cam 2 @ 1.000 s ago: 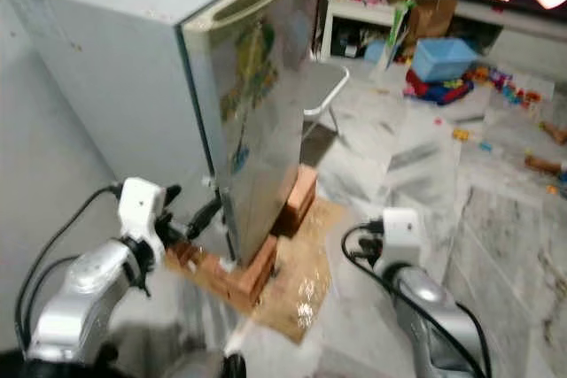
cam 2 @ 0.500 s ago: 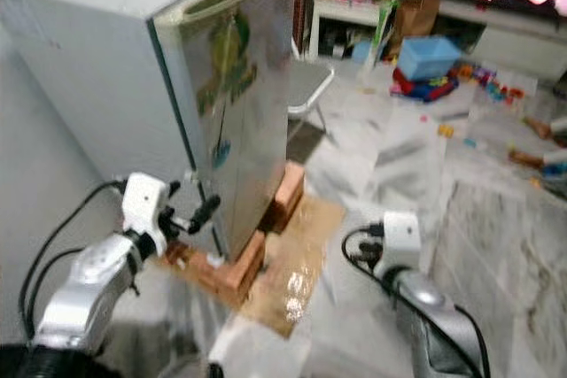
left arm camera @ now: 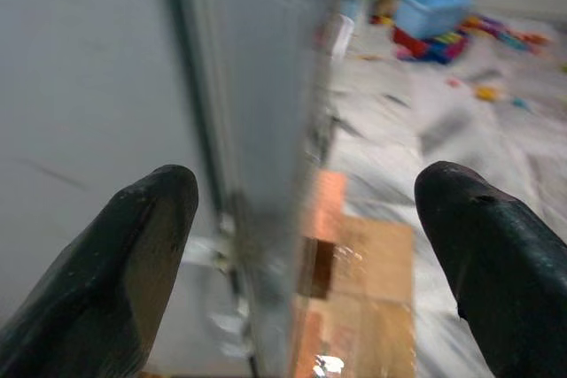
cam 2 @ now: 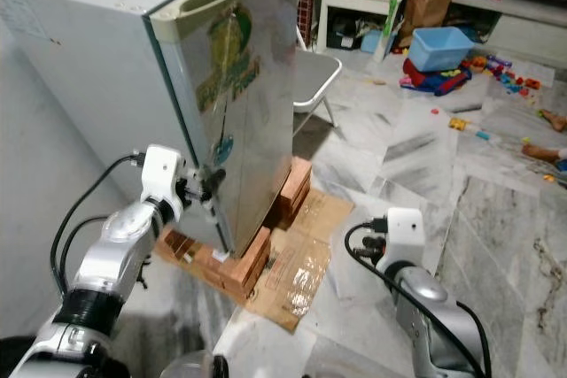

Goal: Restocking fridge

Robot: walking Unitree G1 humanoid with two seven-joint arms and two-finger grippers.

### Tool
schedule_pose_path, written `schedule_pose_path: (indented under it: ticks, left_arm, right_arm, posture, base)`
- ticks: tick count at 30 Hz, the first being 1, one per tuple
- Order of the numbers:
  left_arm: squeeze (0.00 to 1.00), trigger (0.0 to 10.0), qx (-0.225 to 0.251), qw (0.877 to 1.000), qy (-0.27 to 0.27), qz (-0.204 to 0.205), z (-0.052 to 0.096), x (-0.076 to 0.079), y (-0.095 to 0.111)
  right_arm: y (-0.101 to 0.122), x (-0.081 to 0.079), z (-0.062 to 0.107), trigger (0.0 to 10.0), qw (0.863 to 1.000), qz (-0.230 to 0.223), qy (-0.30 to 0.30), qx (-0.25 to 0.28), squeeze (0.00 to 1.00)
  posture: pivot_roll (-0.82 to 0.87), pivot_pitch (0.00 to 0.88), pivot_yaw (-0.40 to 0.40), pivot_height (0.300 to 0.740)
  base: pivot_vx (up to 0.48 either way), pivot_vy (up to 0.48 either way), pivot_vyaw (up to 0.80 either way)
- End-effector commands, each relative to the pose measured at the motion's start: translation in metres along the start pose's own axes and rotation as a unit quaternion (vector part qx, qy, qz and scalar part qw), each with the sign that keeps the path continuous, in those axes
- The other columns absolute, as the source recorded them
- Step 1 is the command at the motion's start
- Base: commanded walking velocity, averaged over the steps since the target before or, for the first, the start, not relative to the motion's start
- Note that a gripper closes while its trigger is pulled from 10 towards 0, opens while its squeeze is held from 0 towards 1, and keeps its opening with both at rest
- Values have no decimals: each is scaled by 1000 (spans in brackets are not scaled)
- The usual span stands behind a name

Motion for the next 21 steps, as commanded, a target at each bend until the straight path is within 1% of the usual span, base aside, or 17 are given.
schedule_pose_path:
  ticks: [1, 3, 5, 7, 8, 9, 10, 11, 12, 13, 15, 18, 19, 21]
  left_arm:
    - [0, 10000, 11, 999, 19, 23, -8, -5, 6]
    - [0, 10000, 11, 999, 18, 25, -10, -4, 7]
    - [0, 10000, 6, 1000, 7, 19, -14, 0, 8]
    - [0, 10000, -1, 1000, -13, 5, -21, 11, 9]
    - [0, 10000, -8, 1000, -29, -6, -27, 21, 9]
    - [0, 10000, -8, 1000, -29, -6, -27, 21, 9]
    - [0, 10000, -13, 999, -38, -15, -30, 28, 8]
    - [0, 10000, -14, 999, -41, -20, -31, 30, 8]
    - [0, 10000, -17, 998, -55, -25, -33, 38, 7]
    - [0, 10000, -17, 998, -55, -25, -33, 38, 7]
    - [0, 10000, -19, 997, -66, -31, -35, 45, 5]
    - [0, 10000, -32, 996, -70, -43, -37, 51, -2]
    - [0, 10000, -35, 996, -68, -47, -38, 53, -4]
    - [0, 10000, -31, 996, -50, -59, -39, 52, -3]
  right_arm:
    - [8, 6, 6, 10000, 1000, -6, -13, 16, 0]
    - [8, 7, 7, 10000, 1000, -7, -14, 17, 0]
    - [8, 8, 9, 10000, 1000, -8, -16, 19, 0]
    - [7, 10, 10, 10000, 1000, -10, -22, 19, 0]
    - [6, 11, 11, 10000, 999, -12, -27, 19, 0]
    - [6, 11, 11, 10000, 999, -12, -27, 19, 0]
    - [6, 10, 11, 10000, 999, -13, -28, 20, 0]
    - [6, 10, 11, 10000, 999, -14, -28, 20, 0]
    - [6, 9, 12, 10000, 999, -15, -28, 20, 0]
    - [6, 9, 12, 10000, 999, -15, -28, 20, 0]
    - [5, 9, 12, 10000, 999, -15, -29, 20, 0]
    - [4, 9, 13, 10000, 999, -13, -32, 18, 0]
    - [3, 10, 13, 10000, 999, -12, -33, 17, 0]
    - [3, 11, 13, 10000, 999, -11, -37, 16, 0]
  posture:
    - [-46, 0, 24, 740]
    - [-50, 0, 25, 740]
    - [-57, 0, 30, 740]
    - [-69, 0, 40, 740]
    - [-73, 0, 44, 740]
    - [-73, 0, 44, 740]
    - [-76, 0, 48, 740]
    - [-76, 0, 48, 740]
    - [-77, 0, 50, 740]
    - [-77, 0, 50, 740]
    - [-77, 0, 51, 740]
    - [-78, 0, 52, 740]
    - [-79, 0, 52, 740]
    - [-83, 0, 54, 740]
  base:
    - [0, 0, 0]
    - [0, 0, 0]
    - [0, 0, 0]
    - [0, 0, 0]
    - [0, 0, 0]
    - [0, 0, 0]
    - [0, 0, 0]
    - [0, 0, 0]
    - [0, 0, 0]
    - [0, 0, 0]
    - [0, 0, 0]
    - [0, 0, 0]
    - [0, 0, 0]
    - [0, 0, 0]
Point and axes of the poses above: a point about 5 cm out from each wrist's last joint towards the gripper, its own z axis pointing back from the gripper into the wrist, its own y axis along the axis of the wrist's last joint, x = y × z, the point moved 2 cm from there along -z, pointing out of the wrist towards the gripper, and after that the axes turned 13 degrees about z, right-handed, at the moved point
